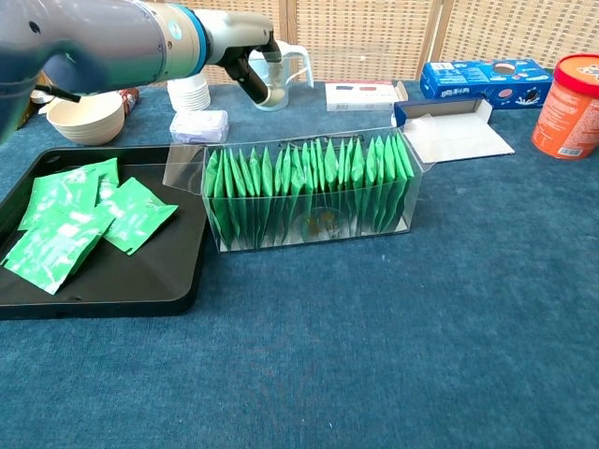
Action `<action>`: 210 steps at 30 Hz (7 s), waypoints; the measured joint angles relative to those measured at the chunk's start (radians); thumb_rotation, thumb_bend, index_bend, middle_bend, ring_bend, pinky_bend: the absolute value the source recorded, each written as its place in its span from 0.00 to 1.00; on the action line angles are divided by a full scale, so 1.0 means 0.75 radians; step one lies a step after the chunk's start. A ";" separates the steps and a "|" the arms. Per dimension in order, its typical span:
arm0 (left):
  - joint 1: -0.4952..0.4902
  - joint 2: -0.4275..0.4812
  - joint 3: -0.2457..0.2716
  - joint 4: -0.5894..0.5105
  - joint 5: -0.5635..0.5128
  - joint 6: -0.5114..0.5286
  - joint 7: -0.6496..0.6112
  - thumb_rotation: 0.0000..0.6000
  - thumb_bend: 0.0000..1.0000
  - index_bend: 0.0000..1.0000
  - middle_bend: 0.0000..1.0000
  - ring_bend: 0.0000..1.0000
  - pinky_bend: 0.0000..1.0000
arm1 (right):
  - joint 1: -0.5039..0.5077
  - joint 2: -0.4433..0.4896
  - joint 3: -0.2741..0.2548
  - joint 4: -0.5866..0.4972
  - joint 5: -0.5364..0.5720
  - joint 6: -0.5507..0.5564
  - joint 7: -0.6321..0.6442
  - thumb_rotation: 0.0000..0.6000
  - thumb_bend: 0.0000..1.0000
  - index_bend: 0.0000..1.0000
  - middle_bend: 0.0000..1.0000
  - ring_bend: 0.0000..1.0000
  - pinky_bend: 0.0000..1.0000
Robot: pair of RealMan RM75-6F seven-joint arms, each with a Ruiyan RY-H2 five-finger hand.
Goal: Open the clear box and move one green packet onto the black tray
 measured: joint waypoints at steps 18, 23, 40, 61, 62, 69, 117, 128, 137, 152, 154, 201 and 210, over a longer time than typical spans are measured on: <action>0.005 -0.051 0.055 0.113 0.057 0.032 -0.001 0.80 0.36 0.00 0.00 0.00 0.13 | -0.008 0.008 0.001 -0.022 -0.001 0.008 -0.011 1.00 0.35 0.00 0.03 0.00 0.05; 0.033 -0.016 0.054 0.071 0.144 0.083 -0.031 0.79 0.34 0.00 0.00 0.00 0.13 | -0.019 0.014 -0.002 -0.027 -0.010 0.029 -0.006 1.00 0.35 0.00 0.03 0.00 0.05; 0.180 0.374 0.215 -0.315 1.029 -0.016 -0.418 1.00 0.30 0.28 0.00 0.00 0.13 | -0.025 0.008 -0.006 -0.026 -0.028 0.042 -0.006 1.00 0.35 0.00 0.03 0.00 0.05; 0.066 0.197 0.294 -0.166 0.879 -0.271 -0.181 1.00 0.28 0.28 0.00 0.00 0.13 | -0.037 -0.004 -0.002 0.005 -0.003 0.037 0.030 1.00 0.35 0.00 0.03 0.00 0.05; 0.058 0.184 0.293 -0.156 0.863 -0.274 -0.168 1.00 0.28 0.28 0.00 0.00 0.13 | -0.037 -0.004 -0.001 0.006 -0.002 0.036 0.031 1.00 0.35 0.00 0.03 0.00 0.05; 0.018 0.136 0.287 -0.117 0.793 -0.284 -0.112 1.00 0.27 0.29 0.00 0.00 0.13 | -0.042 -0.004 0.000 0.019 0.008 0.033 0.046 1.00 0.35 0.00 0.03 0.00 0.05; -0.136 0.082 0.362 -0.087 0.461 -0.216 0.094 1.00 0.35 0.61 0.05 0.00 0.12 | -0.069 -0.002 0.013 0.038 0.013 0.062 0.087 1.00 0.35 0.00 0.03 0.00 0.05; -0.146 0.073 0.366 -0.081 0.444 -0.202 0.098 1.00 0.38 0.65 0.10 0.00 0.12 | -0.074 -0.002 0.016 0.043 0.013 0.068 0.096 1.00 0.35 0.00 0.03 0.00 0.05; -0.149 0.066 0.359 -0.055 0.452 -0.204 0.080 1.00 0.46 0.68 0.12 0.00 0.12 | -0.076 -0.001 0.016 0.044 0.013 0.066 0.099 1.00 0.35 0.00 0.04 0.00 0.05; -0.109 0.117 0.343 -0.125 0.568 -0.153 0.014 1.00 0.48 0.73 0.18 0.00 0.12 | -0.080 0.000 0.018 0.050 0.007 0.074 0.116 1.00 0.35 0.00 0.04 0.00 0.05; -0.101 0.130 0.343 -0.141 0.582 -0.144 0.007 1.00 0.48 0.73 0.18 0.00 0.12 | -0.080 0.000 0.017 0.050 0.006 0.075 0.116 1.00 0.35 0.00 0.04 0.00 0.05; 0.818 0.925 0.445 -0.566 1.356 0.535 -0.750 1.00 0.47 0.72 0.18 0.00 0.12 | 0.094 0.008 0.039 -0.068 -0.093 -0.047 -0.012 1.00 0.34 0.00 0.04 0.00 0.05; 0.935 0.844 0.471 -0.378 1.271 0.474 -0.808 1.00 0.47 0.72 0.18 0.00 0.12 | 0.130 -0.005 0.038 -0.095 -0.092 -0.082 -0.055 1.00 0.34 0.00 0.04 0.00 0.05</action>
